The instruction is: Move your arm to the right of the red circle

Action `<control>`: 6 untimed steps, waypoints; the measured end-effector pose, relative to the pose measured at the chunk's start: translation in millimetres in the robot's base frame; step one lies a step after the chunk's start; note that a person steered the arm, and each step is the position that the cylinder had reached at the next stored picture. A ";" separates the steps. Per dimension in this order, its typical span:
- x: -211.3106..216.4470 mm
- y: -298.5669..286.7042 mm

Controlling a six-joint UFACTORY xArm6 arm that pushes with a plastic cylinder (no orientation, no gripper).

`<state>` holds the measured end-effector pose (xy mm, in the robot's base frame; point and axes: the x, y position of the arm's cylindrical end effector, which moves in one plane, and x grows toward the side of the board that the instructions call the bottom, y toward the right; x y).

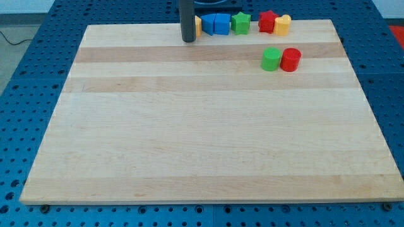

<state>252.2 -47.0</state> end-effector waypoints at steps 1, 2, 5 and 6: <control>19.8 40.9; 21.3 106.6; 50.3 301.0; 77.3 299.6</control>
